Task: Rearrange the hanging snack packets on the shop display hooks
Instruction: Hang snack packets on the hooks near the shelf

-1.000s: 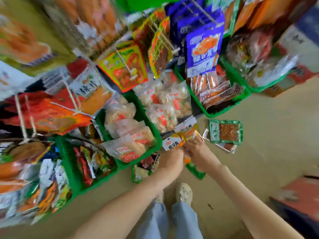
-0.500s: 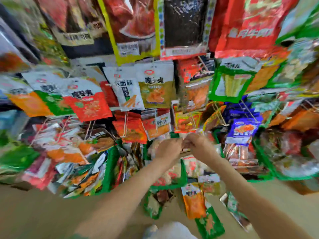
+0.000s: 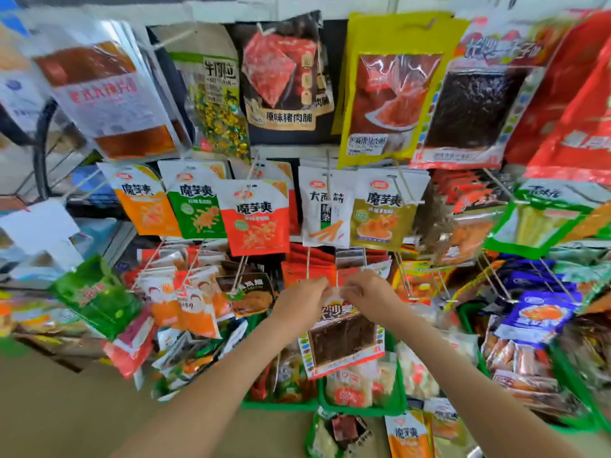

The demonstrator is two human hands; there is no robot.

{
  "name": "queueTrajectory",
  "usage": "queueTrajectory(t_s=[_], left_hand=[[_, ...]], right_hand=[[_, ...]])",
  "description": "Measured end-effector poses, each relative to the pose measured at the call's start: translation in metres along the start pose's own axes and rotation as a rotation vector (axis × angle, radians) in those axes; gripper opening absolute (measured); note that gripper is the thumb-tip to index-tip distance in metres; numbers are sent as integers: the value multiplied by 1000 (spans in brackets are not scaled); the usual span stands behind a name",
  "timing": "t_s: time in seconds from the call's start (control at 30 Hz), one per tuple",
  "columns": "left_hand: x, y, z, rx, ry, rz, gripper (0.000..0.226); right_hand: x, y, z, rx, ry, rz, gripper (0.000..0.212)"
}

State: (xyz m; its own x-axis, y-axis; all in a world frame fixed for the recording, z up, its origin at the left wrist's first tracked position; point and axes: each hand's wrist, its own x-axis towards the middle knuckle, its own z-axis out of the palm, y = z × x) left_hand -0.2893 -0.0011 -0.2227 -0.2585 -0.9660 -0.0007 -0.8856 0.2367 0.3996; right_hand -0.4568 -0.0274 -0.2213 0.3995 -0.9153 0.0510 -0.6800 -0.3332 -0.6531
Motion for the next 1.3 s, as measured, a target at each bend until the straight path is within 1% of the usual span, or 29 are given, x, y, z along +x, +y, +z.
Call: queueTrajectory(t_s=[0.1,0.2,0.37,0.47,0.57,0.73,0.83,0.93,1.07,1.2,1.3], left_hand=[[9,-29,-36,-18,30,34,24],[23,-51,-71,0,110,90,26],[46,-79,-120,40,292,173,26],[56,-100,-142,29,389,186,23],[59,-125,-154,38,409,198,25],[52,-154,-161,13,391,173,23],[47,-162,-158,53,368,134,24],[38,-163,-149,68,357,114,25],[32,-147,-140,74,395,177,27],[41,-111,-140,27,408,229,14],[49,-74,-149,-9,458,300,13]], right_hand=[[28,-32,4,25,30,8,24],[57,-58,3,9,114,-1,15],[99,-100,-3,-29,328,-71,18],[120,-127,-5,-25,410,-123,21],[141,-141,7,-48,383,-174,23],[158,-149,34,-53,351,-149,16],[158,-152,45,-64,320,-126,15],[151,-153,51,-44,301,-103,18],[137,-151,48,-42,296,-109,17],[122,-146,19,-35,356,-65,16],[106,-141,-17,-61,422,-18,17]])
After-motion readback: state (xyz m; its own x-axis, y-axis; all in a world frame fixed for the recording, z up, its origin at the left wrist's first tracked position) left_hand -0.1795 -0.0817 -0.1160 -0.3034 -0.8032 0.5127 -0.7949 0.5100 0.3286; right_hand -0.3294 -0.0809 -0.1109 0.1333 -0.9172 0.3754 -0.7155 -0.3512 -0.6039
